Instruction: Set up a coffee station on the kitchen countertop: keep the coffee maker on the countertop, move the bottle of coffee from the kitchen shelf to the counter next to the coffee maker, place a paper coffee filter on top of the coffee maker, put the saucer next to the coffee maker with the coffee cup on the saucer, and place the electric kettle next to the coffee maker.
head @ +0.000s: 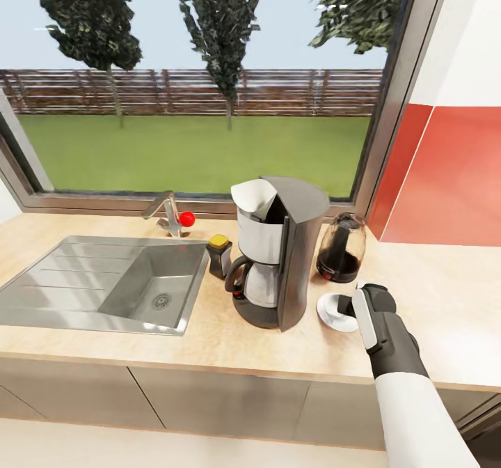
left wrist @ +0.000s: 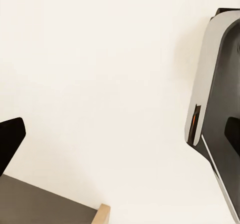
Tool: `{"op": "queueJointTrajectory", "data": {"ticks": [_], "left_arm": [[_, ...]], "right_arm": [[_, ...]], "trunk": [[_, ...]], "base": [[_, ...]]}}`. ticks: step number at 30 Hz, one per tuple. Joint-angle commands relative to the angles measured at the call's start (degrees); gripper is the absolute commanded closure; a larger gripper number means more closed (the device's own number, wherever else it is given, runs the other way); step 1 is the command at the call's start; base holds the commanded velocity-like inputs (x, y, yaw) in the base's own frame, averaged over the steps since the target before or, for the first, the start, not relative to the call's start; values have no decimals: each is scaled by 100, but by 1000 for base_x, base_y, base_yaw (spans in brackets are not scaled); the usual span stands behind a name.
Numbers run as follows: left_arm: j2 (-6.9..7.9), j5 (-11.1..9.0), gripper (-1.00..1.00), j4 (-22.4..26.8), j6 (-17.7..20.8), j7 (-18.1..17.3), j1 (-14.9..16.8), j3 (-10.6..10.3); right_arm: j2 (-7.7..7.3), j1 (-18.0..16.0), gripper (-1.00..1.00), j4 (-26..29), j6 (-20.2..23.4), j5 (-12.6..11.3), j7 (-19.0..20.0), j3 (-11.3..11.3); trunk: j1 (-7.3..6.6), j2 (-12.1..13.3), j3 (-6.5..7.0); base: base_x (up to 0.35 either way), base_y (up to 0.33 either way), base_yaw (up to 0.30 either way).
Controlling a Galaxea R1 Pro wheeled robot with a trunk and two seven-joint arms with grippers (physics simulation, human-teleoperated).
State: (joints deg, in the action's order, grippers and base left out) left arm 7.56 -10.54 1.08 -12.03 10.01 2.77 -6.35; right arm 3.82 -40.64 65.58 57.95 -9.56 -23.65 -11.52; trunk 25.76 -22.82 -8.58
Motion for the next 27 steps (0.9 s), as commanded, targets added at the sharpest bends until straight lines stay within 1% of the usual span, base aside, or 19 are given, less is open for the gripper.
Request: {"op": "queueJointTrajectory", "data": {"ticks": [1, 13, 19, 27], "left_arm": [[0, -53, -100, -3, -18, 13, 4, -50], [0, -53, -100, -3, -11, 10, 4, -58], [0, -53, -100, -3, -10, 10, 4, -51], [-22, -38, -100, -3, -10, 12, 4, -50]], "right_arm": [[4, -5, 100, -18, -22, -61, -40, -12], [-4, -5, 100, -27, -82, -64, -35, -23], [-4, -5, 100, -27, -82, -62, -41, -23], [-7, -5, 100, -36, -77, -50, -51, -17]], "trunk": [[3, -12, -12], [3, -12, -12], [3, -12, -12], [3, -12, -12]], "base": [[0, 0, 0], [0, 0, 0], [88, 0, 0], [8, 0, 0]]}}
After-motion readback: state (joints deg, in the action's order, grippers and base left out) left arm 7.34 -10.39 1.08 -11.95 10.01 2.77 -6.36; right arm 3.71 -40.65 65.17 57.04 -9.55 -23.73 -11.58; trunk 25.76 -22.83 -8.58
